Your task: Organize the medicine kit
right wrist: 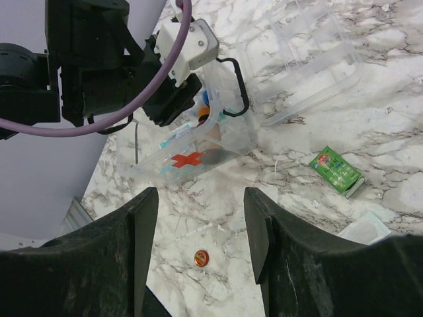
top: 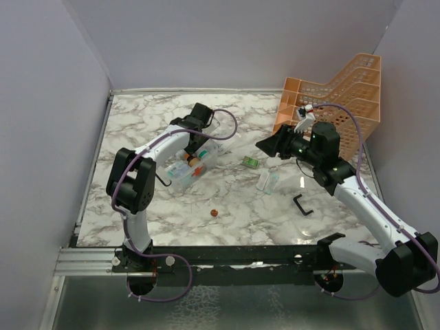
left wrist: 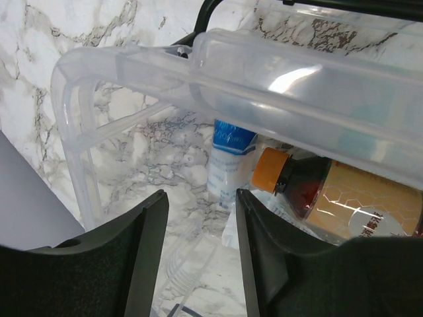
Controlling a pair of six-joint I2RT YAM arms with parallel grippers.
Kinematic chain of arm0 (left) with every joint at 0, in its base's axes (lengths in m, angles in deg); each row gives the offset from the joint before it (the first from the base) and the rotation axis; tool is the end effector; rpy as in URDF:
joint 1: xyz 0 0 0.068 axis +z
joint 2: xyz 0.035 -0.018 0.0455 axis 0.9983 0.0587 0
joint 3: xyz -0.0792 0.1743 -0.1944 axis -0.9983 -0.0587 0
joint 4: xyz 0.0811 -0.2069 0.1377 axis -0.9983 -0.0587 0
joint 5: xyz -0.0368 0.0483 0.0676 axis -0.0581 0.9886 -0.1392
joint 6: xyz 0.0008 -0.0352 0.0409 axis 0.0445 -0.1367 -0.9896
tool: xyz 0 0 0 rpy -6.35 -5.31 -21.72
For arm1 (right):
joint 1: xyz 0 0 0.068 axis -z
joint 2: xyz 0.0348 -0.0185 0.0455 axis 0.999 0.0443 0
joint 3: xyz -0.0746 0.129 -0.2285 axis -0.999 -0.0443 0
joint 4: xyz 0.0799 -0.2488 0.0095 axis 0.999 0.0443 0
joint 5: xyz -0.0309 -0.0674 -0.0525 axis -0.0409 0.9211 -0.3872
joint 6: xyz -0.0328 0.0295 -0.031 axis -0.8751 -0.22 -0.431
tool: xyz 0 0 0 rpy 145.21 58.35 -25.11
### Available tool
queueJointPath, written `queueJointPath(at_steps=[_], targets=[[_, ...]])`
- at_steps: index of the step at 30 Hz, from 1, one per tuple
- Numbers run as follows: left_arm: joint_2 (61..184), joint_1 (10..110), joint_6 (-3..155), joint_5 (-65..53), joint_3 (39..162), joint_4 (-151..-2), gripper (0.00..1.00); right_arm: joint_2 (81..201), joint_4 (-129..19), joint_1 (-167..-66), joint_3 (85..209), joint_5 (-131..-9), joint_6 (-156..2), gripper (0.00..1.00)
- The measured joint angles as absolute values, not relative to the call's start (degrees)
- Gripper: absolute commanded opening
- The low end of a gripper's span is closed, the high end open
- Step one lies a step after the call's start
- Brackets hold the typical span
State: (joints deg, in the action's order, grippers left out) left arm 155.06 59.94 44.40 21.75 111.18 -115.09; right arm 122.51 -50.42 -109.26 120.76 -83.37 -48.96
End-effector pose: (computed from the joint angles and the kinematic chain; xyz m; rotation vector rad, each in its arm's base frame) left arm 0.3627 -0.1689 0.2239 0.9209 2.4223 0.4093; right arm 0.2293 0.1057 0.3155 -0.0377 2.0052 1.0078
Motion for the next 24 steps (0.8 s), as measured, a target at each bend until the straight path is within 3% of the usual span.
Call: queueJointPath(at_steps=[3,7,10,15,24], targets=[[155.52,59.94,44.75,22.56,111.25,-115.02,0.48,122.51,-50.42,-109.26,120.76,-83.37,-48.96,0.55],[155.61,59.94,45.56,23.1,111.25,-114.98,0.33,122.51,-50.42,-109.26,120.76,-83.37,-48.96,0.55],[155.61,59.96,46.1,23.13,111.25,-114.89,0.29,122.51,-50.42,-109.26,120.76,-83.37,-48.96,0.55],[155.57,60.22,48.18,21.92,111.34,-114.72,0.3,122.51,-50.42,-109.26,120.76,-83.37,-48.96,0.54],[147.06,61.68,57.95,17.64,111.18,-113.15,0.47,122.51,-49.24,-109.26,120.76,-81.27,-49.62,0.54]])
